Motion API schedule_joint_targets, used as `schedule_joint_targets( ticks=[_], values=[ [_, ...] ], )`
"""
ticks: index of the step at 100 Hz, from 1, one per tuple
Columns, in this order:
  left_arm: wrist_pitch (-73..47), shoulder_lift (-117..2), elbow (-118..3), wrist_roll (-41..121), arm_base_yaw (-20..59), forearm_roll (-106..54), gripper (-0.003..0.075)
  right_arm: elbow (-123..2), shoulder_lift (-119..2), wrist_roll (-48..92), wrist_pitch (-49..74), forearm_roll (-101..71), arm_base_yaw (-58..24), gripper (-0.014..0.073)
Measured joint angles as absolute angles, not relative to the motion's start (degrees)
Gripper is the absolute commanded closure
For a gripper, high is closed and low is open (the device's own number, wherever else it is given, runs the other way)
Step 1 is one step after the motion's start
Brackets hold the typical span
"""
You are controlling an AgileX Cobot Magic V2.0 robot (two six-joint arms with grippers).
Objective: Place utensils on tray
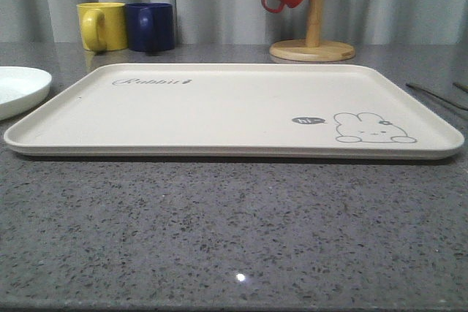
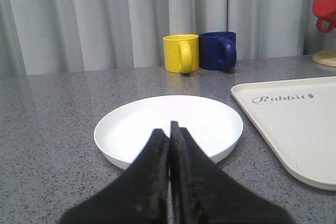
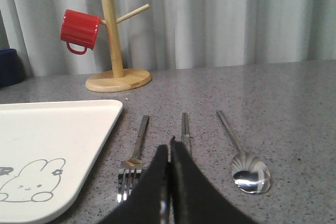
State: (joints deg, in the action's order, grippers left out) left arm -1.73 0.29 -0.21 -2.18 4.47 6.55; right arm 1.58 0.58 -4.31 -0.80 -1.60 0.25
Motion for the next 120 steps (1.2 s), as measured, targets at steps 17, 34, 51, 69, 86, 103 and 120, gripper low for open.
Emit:
schedule_joint_targets(
  ticks=[17,34,51,69,86,103,120],
  values=[
    [-1.7,0.3,-0.2,-2.2,4.5,6.5,0.0738,1.6,0.6,-4.3,-0.8,-1.6,0.3,0.0662],
    [-1.7,0.3,-0.2,-2.2,4.5,6.5,0.0738,1.6,0.6,-4.3,-0.8,-1.6,0.3,0.0662],
    [-2.9,0.3,-1.1,-2.2,4.5,4.4,0.0738,1.6,0.6,-4.3,-0.8,-1.6,0.3,0.0662],
    [-9.7,-0.7,-9.0,-2.2,4.5,3.0,0.0738,1.6,0.6,-4.3,-0.8,-1.6,0.3,0.0662],
    [-19.1,-7.7,-19.4,-2.2,4.5,2.7,0.0738,1.6,0.6,-4.3,-0.8,-1.6,0.3,0.0662],
    [-29.9,-19.4,-31.1,-2.2,4.5,2.3,0.0738,1.6,0.6,-4.3,-0.8,-1.6,0.3,0.0662],
    [-39.4,-31.9,-42.5,-2.2,4.5,2.2,0.0738,1.6,0.6,-4.3,-0.8,-1.6,0.3,0.0662]
  ],
)
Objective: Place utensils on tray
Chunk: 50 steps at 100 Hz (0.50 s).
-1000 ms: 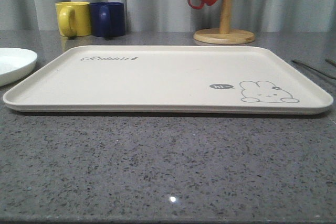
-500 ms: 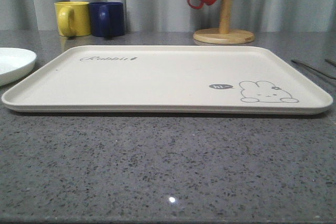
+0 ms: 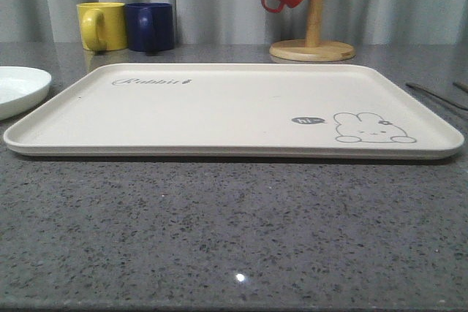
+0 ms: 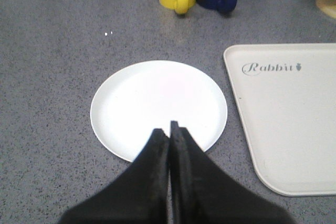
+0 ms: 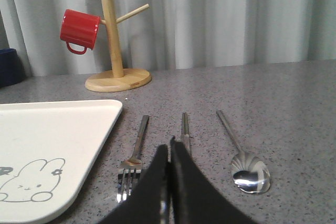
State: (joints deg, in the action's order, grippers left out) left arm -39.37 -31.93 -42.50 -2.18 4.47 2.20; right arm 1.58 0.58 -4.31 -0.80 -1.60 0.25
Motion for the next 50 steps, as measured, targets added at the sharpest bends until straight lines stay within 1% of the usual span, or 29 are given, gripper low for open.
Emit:
schedule_joint_targets(
  ticks=[14,27,50],
  values=[
    [-42.8,-40.9,-47.6,-2.2,4.5,2.3,0.0738,1.6,0.6,-4.3,-0.8,-1.6,0.3,0.0662],
    [-43.5,-46.5,-49.0,-2.2,4.5,2.3,0.0738,1.6,0.6,-4.3,-0.8,-1.6,0.3,0.0662],
    [-45.8,-51.9,-49.2,-2.2,4.5,2.3,0.0734,1.6,0.6,-4.3,-0.8,-1.6,0.3,0.0662]
  ],
)
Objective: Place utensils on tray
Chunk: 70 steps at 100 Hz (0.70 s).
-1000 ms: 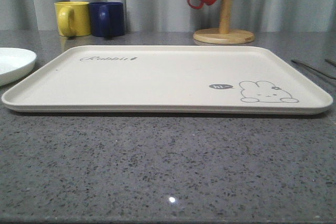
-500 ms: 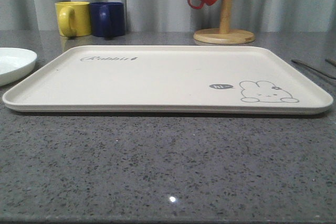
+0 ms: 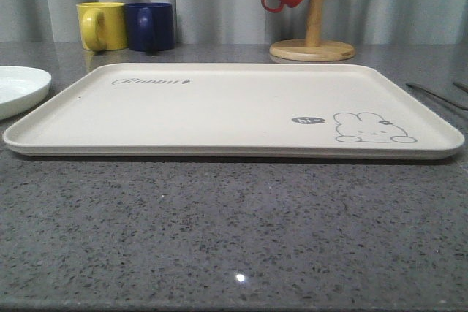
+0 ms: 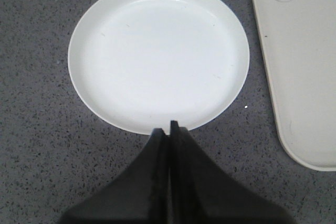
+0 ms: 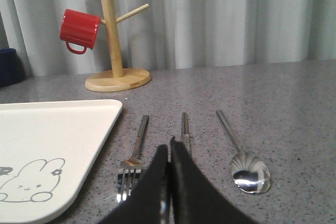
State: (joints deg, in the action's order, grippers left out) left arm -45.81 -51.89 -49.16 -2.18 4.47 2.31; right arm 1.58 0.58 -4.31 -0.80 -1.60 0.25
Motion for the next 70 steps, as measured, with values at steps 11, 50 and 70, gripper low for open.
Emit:
schedule_joint_targets(
  ticks=[11,50,70],
  values=[
    [-47.0,-52.7,-49.2,-2.2,4.5,2.4,0.0657,1.6,0.6,-4.3,-0.8,-1.6,0.3,0.0662],
    [-47.8,-52.8,-49.2,-2.2,4.5,3.0,0.0173,1.6,0.6,-4.3,-0.8,-1.6,0.3,0.0662],
    [-46.9,-55.0,-50.9,-2.5,3.6,3.9,0.0172,1.6,0.6,-4.3,-0.8,-1.6,0.3,0.0662]
  ],
)
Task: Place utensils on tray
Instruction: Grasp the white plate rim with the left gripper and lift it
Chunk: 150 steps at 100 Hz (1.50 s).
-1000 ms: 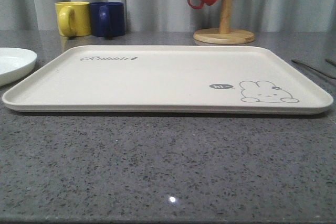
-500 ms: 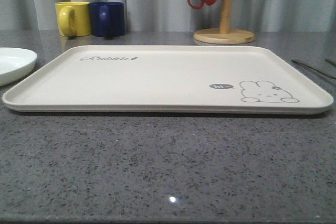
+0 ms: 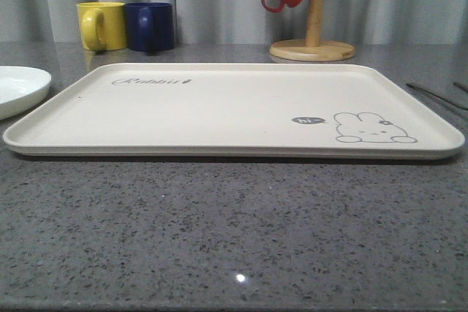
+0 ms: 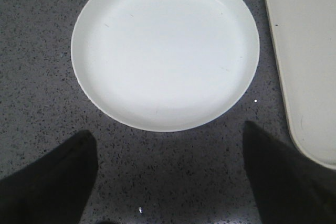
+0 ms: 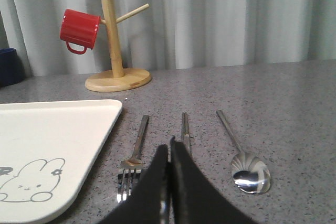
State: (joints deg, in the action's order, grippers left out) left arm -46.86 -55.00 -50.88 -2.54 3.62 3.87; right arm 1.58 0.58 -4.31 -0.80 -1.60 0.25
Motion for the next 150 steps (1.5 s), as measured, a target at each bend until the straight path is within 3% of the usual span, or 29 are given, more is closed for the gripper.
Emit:
schedule_joint_targets(
  ticks=[42,75,104,118,139,150],
  values=[
    [-46.6,-74.9,-60.8,-2.8,-10.9,3.3,0.0172,1.6,0.6,-4.3,-0.8,-1.6,0.3,0.0662],
    [-45.7,-88.8,-67.7,-2.1,-11.6,1.8,0.0172,1.6,0.6,-4.3,-0.8,-1.6,0.3,0.0662],
    [-45.5,-94.1,-69.7,-1.2,-11.6,1.7,0.0181,1.6,0.6,-4.3,-0.8,-1.6,0.3,0.0662],
    [-45.6,-94.9,-69.9,-1.1,-11.6,1.4,0.0317,1.6,0.6,-4.3,-0.8,-1.6,0.3,0.0662],
    [-46.0,-95.1,-69.9,-0.9,-11.6,1.1,0.0732,1.6,0.6,-4.3,-0.8,-1.6,0.3,0.0662],
    [-46.0,-95.1,-70.0,0.0,-11.6,1.1,0.0737,1.6,0.6,-4.3,-0.8,-1.6,0.3,0.0662]
  ],
)
